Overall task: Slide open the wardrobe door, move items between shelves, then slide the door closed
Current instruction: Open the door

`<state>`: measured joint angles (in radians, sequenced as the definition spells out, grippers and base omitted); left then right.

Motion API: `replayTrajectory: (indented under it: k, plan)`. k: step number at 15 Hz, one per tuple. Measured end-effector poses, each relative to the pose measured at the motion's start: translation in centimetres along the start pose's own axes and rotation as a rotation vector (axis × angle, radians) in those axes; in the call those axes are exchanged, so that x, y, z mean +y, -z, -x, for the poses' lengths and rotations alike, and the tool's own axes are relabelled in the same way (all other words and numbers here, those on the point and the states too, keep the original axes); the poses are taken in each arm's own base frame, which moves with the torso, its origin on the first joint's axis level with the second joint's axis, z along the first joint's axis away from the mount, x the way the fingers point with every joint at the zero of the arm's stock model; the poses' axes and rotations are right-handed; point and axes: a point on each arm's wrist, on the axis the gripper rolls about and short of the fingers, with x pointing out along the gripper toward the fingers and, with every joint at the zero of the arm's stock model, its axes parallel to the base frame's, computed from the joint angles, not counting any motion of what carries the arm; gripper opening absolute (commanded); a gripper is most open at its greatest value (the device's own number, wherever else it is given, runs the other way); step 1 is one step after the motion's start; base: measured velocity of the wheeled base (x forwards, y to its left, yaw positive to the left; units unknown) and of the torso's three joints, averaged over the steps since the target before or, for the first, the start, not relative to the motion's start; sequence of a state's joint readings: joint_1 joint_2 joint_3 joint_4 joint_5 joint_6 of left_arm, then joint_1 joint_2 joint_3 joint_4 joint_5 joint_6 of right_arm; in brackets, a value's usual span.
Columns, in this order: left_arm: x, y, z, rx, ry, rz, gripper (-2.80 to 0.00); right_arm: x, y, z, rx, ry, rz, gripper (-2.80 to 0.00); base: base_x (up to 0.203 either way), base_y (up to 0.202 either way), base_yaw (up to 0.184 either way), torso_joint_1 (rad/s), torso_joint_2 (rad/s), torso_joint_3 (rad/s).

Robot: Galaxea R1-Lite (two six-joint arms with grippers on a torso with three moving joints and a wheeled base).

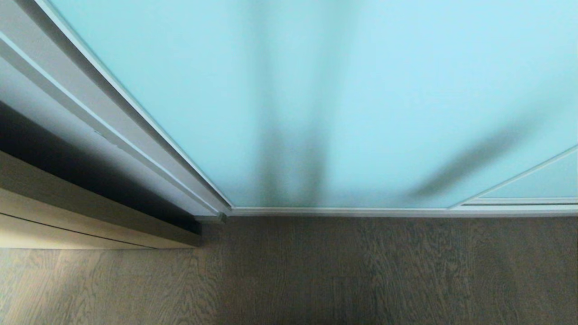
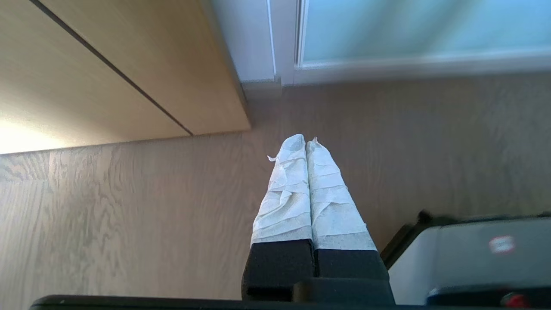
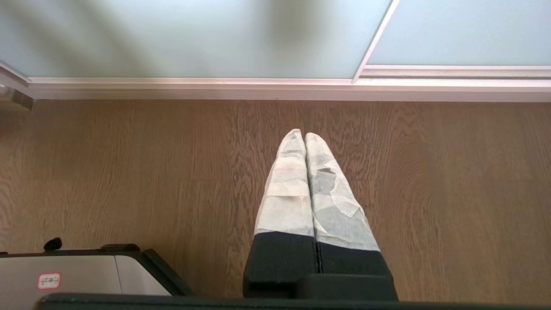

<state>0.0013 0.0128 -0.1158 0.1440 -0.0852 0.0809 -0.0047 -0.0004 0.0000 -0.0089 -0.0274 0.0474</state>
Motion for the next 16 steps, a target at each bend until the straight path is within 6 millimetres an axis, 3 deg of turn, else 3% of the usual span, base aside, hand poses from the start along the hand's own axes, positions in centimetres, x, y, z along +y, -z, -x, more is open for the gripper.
replayTrajectory:
  k: [3,9,14,16]
  plan:
    - [-0.1,0.6,-0.4,-0.047,0.047,0.002,-2.8,0.0,0.0,0.0,0.0,0.0,0.0,-2.8,0.0,0.0,0.0,0.0,0.0,0.0]
    - [0.1,1.1,-0.7,-0.036,-0.054,0.19,-2.8,0.0,0.0,0.0,0.0,0.0,0.0,-2.8,0.0,0.0,0.0,0.0,0.0,0.0]
    - [0.1,1.7,-0.9,-0.026,-0.076,-0.018,-2.8,0.0,0.0,0.0,0.0,0.0,0.0,-2.8,0.0,0.0,0.0,0.0,0.0,0.0]
    - [0.1,1.7,-0.9,-0.025,-0.075,-0.008,-2.8,0.0,0.0,0.0,0.0,0.0,0.0,-2.8,0.0,0.0,0.0,0.0,0.0,0.0]
